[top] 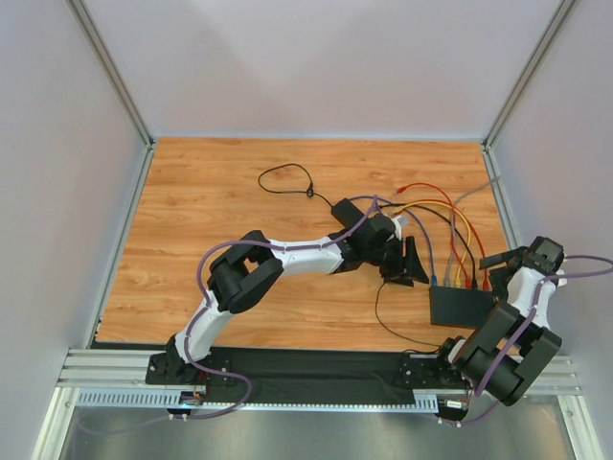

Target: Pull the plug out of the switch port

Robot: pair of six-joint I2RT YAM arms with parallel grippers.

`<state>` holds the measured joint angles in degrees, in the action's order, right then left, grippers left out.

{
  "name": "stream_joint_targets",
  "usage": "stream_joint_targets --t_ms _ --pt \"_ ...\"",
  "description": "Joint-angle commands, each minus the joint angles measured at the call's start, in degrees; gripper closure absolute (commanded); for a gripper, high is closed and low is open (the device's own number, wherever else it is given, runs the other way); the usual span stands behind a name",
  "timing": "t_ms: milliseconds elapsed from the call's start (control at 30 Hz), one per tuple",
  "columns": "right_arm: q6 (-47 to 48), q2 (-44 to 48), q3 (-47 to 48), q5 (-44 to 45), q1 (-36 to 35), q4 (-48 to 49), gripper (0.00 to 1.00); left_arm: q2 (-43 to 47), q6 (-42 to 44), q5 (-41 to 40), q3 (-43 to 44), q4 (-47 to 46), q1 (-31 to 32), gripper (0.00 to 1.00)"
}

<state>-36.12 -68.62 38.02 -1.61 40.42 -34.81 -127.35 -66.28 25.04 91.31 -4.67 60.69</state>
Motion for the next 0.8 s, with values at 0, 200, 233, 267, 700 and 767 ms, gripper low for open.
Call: stream_joint_targets --t_ms 0,200,233,267,700,767 --pt "0.78 -1.69 -1.98 -2.86 0.27 1.76 0.06 3.86 -0.16 0.89 -1.39 -3.15 -0.39 0.38" --pt "0.52 -1.6 -3.74 -6.57 0.09 3.08 0.09 3.07 -1.92 1.15 -2.01 -4.47 -0.74 0.39" --pt "0.7 -1.6 -3.31 -4.22 0.18 2.47 0.09 2.99 -2.01 1.42 -2.1 -4.74 -0.74 0.39" --pt "1.22 -1.17 -2.96 -3.15 0.09 2.38 0.09 2.9 -2.01 1.68 -2.1 -4.91 -0.83 0.39" --pt "2.8 -2.39 -3.38 -3.74 5.1 5.97 0.04 4.74 0.45 1.77 -3.77 -3.15 -0.83 0.39" --pt "3.24 -2.83 -4.09 -5.07 5.19 6.59 0.04 4.48 0.01 1.68 -3.51 -3.51 -0.83 0.39"
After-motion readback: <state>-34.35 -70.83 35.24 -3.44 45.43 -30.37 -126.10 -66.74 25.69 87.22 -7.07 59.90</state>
